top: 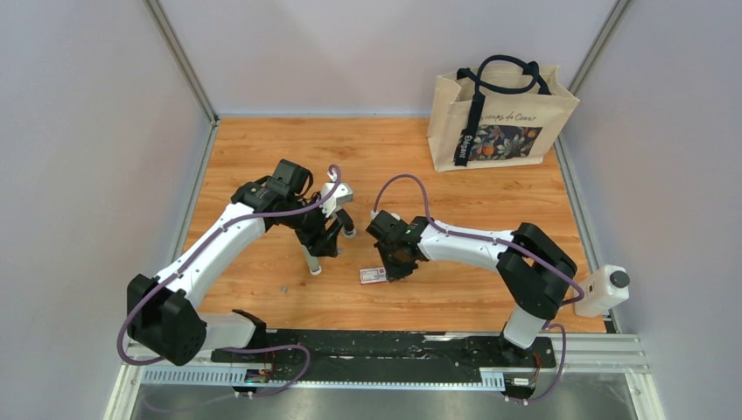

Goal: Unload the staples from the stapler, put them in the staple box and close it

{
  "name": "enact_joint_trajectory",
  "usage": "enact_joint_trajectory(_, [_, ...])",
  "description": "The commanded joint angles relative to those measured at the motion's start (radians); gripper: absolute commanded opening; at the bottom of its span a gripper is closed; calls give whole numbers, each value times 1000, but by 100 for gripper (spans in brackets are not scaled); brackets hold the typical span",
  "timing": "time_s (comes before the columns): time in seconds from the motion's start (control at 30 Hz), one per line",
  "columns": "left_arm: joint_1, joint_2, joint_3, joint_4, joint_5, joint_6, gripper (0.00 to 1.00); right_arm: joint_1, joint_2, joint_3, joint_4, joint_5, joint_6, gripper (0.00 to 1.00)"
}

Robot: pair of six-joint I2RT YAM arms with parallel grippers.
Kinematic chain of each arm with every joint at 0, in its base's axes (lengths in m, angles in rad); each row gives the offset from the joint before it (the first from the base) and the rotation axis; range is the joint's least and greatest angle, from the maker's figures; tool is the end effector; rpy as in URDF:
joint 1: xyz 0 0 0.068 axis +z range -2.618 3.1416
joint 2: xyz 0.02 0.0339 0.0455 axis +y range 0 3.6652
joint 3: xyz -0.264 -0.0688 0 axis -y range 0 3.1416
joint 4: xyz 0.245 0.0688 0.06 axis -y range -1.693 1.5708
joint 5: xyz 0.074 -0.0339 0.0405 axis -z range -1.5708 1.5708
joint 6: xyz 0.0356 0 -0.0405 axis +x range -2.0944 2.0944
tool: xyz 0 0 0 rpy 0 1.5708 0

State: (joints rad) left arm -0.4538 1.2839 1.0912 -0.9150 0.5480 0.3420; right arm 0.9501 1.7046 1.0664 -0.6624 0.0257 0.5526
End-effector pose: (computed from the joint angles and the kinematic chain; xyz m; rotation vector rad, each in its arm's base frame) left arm 0.2111 -0.1236 0.2853 1.1713 2.3400 -0.7671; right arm 0.1851 0.2573 0.1718 -0.5709 2.8604 0.2433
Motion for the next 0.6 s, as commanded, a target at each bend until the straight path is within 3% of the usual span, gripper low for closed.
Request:
enact_joint_trajectory(0.0, [0, -46, -5, 22, 4, -12, 74, -5, 21, 43, -12, -10, -10, 8])
enact_joint_trajectory(0.3, [0, -52, -16, 28, 10, -9, 74, -8, 35, 75, -36, -9, -20, 15])
enact_joint_trajectory(0.4, [0, -54, -19, 30, 12, -9, 74, -8, 35, 84, -42, -10, -22, 25])
enact_joint_trajectory(0.47, [0, -55, -16, 31, 12, -11, 74, -8, 38, 87, -49, -10, -26, 40])
enact_joint_trajectory(0.57, [0, -57, -16, 31, 15, -11, 74, -7, 38, 93, -54, -10, -29, 48])
